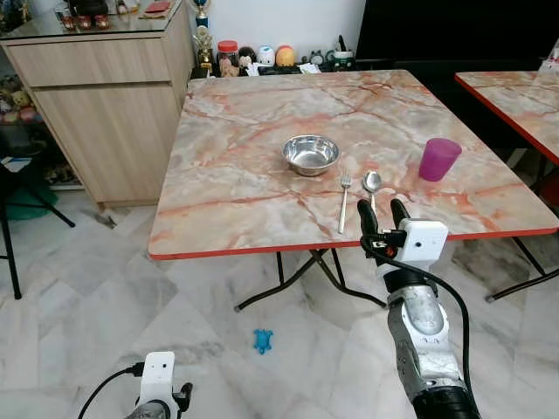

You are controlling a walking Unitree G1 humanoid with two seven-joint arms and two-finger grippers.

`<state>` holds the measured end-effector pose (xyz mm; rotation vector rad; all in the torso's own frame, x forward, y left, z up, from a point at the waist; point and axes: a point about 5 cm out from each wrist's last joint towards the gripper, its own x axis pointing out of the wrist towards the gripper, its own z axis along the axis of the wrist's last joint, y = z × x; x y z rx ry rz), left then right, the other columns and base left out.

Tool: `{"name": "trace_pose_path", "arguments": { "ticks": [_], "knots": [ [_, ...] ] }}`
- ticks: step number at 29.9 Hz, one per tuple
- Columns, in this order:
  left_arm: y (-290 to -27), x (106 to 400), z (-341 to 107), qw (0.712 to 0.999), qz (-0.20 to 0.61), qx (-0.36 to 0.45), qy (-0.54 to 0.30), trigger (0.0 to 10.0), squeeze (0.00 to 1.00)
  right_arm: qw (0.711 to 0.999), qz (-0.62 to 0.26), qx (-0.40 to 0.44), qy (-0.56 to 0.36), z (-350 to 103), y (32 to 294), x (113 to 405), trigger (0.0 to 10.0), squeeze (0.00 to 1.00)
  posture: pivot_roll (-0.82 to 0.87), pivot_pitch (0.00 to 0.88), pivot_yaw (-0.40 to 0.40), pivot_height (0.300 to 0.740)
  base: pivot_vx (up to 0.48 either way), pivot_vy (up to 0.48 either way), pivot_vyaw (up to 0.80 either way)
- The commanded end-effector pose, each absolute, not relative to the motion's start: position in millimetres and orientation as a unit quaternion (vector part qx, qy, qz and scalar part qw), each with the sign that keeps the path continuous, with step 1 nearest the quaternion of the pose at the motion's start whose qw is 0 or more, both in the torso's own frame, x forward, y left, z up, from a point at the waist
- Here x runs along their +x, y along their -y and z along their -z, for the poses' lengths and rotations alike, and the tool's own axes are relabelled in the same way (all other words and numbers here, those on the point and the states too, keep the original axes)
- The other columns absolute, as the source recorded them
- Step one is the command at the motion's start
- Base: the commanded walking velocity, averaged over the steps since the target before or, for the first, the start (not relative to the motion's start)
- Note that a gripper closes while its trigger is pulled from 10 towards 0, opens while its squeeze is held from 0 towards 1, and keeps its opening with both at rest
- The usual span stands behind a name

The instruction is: Setting the table

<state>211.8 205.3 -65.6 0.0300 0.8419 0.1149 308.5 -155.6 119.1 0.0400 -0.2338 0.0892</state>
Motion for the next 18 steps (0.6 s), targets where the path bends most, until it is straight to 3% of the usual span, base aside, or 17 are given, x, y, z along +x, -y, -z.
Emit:
{"name": "trace_pose_path", "arguments": {
  "ticks": [1, 18],
  "knots": [
    [-206.8, 208.5, 67.4, 0.907, -0.057, 0.019, -0.416, 10.0, 0.00, 0.990, -0.055, 0.017, 0.132, -125.8, 150.2, 310.0, 10.0, 0.00, -0.01, 0.000, -0.007, 0.740, 0.262, 0.000, 0.80],
    [-203.2, 211.7, 66.1, 0.910, -0.053, 0.019, -0.410, 10.0, 0.00, 0.990, -0.069, 0.012, 0.125, -124.5, 146.1, 311.1, 10.0, 0.00, -0.01, 0.000, -0.013, 0.740, 0.282, 0.000, 0.05]
  ]
}}
